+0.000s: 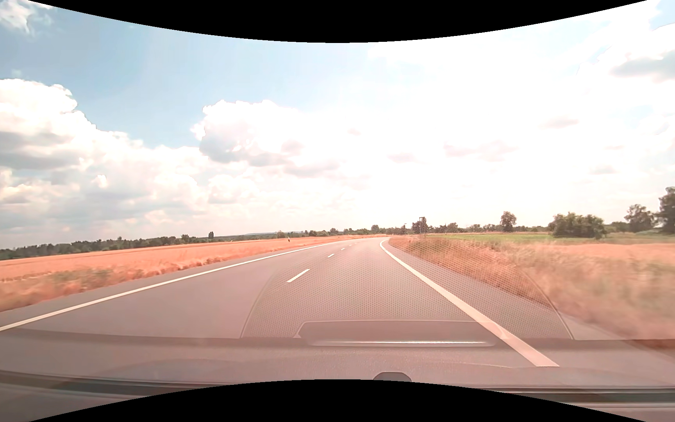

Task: Follow the waypoints while adhering to traffic rules and regulations

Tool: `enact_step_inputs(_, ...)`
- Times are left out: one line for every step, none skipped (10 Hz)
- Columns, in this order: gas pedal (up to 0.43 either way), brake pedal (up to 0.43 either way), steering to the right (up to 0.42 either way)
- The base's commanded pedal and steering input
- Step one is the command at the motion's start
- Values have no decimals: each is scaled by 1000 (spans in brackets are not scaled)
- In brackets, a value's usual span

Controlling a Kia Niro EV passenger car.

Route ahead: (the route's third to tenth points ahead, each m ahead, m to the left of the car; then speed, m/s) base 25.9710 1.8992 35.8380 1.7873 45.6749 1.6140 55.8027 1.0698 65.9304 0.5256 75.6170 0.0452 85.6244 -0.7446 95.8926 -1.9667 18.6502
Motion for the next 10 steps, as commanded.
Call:
enact_step_inputs(47, 0, -2)
enact_step_inputs(39, 0, -1)
enact_step_inputs(39, 0, -2)
enact_step_inputs(39, 0, -1)
enact_step_inputs(39, 0, -1)
enact_step_inputs(39, 0, -1)
enact_step_inputs(39, 0, -1)
enact_step_inputs(39, 0, -1)
enact_step_inputs(39, 0, -2)
enact_step_inputs(39, 0, -2)
